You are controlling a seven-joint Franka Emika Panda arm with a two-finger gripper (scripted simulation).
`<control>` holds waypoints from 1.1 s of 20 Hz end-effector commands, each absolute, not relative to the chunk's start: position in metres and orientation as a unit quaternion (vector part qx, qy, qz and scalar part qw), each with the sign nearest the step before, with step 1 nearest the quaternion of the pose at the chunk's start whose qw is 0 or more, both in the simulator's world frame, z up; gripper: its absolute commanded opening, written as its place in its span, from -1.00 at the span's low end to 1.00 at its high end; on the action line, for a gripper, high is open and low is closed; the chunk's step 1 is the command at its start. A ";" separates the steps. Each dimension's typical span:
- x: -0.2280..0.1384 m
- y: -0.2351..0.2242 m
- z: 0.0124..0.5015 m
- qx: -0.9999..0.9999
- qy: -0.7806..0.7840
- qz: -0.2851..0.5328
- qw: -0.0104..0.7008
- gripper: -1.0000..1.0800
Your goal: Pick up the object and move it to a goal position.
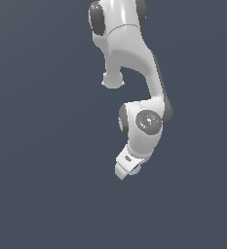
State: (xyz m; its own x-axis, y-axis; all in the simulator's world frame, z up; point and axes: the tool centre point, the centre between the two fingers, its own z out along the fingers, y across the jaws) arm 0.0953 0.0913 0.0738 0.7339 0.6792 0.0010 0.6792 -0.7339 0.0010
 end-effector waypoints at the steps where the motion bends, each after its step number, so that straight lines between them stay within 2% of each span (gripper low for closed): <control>1: 0.094 0.091 0.060 0.931 0.365 0.000 0.000 0.92; 6: 0.094 0.092 0.037 0.930 0.367 0.000 0.000 0.92; 11: 0.096 0.092 0.036 0.930 0.367 0.000 0.000 0.92; 12: 0.096 0.092 0.036 0.930 0.367 0.000 0.000 -1.00; 22: 0.095 0.092 0.036 0.930 0.367 0.000 0.000 -1.00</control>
State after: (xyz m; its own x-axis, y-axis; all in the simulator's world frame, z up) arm 0.0954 0.0918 0.0362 0.7313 0.6821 -0.0003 0.6821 -0.7313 -0.0001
